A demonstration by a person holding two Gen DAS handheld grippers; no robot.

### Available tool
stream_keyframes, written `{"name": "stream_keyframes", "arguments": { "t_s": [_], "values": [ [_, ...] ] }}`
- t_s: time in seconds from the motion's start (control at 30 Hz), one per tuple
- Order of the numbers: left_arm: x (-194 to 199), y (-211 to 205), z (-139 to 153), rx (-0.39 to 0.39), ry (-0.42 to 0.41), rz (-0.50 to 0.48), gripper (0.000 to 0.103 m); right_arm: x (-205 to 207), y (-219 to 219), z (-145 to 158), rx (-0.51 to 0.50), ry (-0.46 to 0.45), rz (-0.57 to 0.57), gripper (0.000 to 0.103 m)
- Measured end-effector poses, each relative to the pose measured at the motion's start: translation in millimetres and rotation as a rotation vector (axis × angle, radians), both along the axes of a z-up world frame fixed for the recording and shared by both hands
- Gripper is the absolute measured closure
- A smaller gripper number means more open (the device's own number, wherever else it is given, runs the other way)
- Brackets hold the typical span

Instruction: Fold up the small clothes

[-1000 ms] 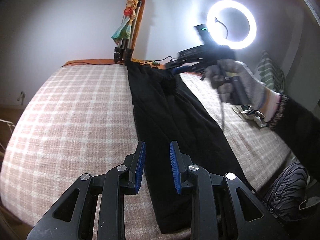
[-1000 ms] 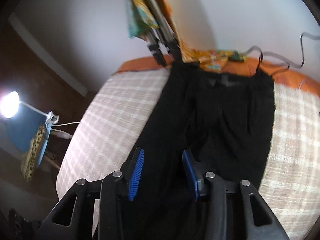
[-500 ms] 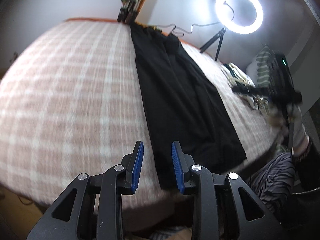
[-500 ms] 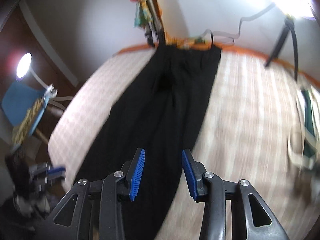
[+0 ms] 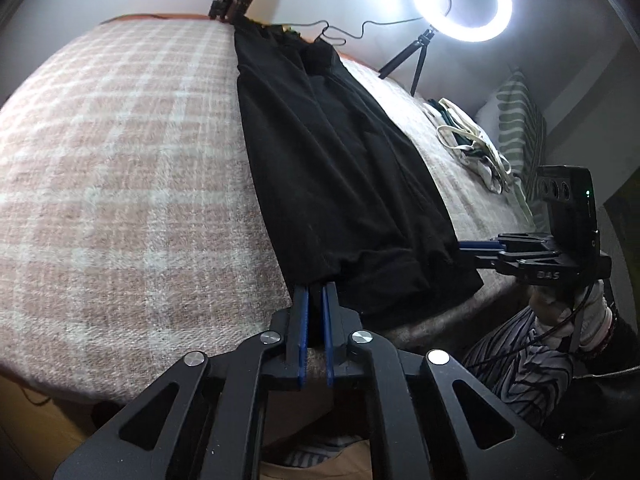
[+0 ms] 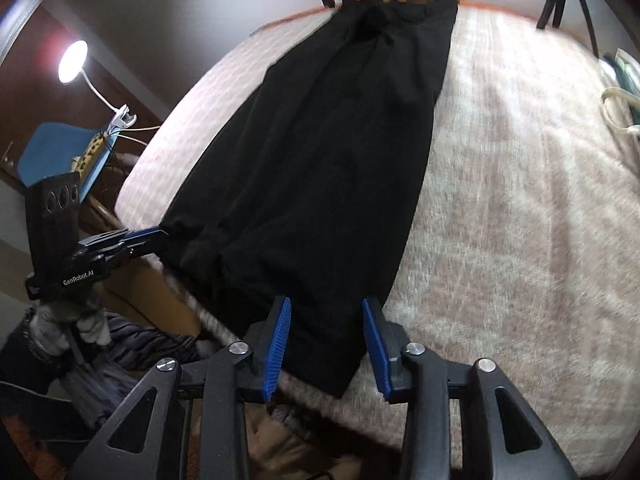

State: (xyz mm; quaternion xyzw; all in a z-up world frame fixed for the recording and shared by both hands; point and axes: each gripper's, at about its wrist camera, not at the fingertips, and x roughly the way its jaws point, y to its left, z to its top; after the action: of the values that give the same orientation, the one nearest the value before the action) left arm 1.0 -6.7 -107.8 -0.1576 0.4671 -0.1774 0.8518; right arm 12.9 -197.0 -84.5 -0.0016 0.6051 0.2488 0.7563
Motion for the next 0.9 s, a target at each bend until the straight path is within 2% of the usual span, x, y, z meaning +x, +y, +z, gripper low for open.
{"name": "stream_keyframes", "arguments": {
  "t_s": [0.03,0.13,0.23,0.33,0.47,0.5,0.53,0.6,0.67,0.8,0.9],
  "values": [
    [-2.8,2.4,5.2,-0.008,-0.017,0.009,0.099,1.2,2.1,0.8,-0.007,-0.001,0.005,0.102],
    [-12.9,2.5,12.3,0.030,-0.065,0.006,0.099,5.4,0.2,9.0,0.024,0.002,-0.001,0.103],
    [-13.5,5.7,-8.4,0.033,0.011,0.007,0.099,3.9,-3.3,8.5,-0.025,-0.007,0.035,0.103],
    [-16.8,9.2,-0.9,0.061,-0.021,0.017,0.099,3.8,-2.8,1.3,-0.066,0.002,0.061,0.103],
    [-18.4,15.3,1.3,0.046,-0.024,0.043,0.099,7.9,-0.8,7.8,-0.051,0.000,0.064,0.094],
    [-18.4,16.6,0.9,0.035,-0.017,0.041,0.099,7.8,-0.6,10.7,-0.076,-0.025,0.062,0.081],
    [-18.6,16.7,0.7,0.033,-0.008,0.039,0.098,5.4,0.2,13.1,-0.095,-0.049,0.063,0.075],
    [-20.5,16.2,0.2,0.056,-0.004,0.040,0.091,1.6,-2.4,21.4,-0.136,-0.108,0.067,0.075],
    [-21.4,14.8,-0.3,0.066,0.006,0.045,0.088,-0.3,-2.5,32.9,-0.109,-0.164,0.063,0.075],
    [-25.1,15.9,7.6,0.079,-0.025,0.054,0.087,-2.5,13.1,43.1,-0.073,-0.232,0.121,0.077],
    [-25.1,15.5,16.5,0.094,-0.064,0.063,0.087,0.7,35.9,38.6,-0.036,-0.246,0.180,0.078]
  ]
}}
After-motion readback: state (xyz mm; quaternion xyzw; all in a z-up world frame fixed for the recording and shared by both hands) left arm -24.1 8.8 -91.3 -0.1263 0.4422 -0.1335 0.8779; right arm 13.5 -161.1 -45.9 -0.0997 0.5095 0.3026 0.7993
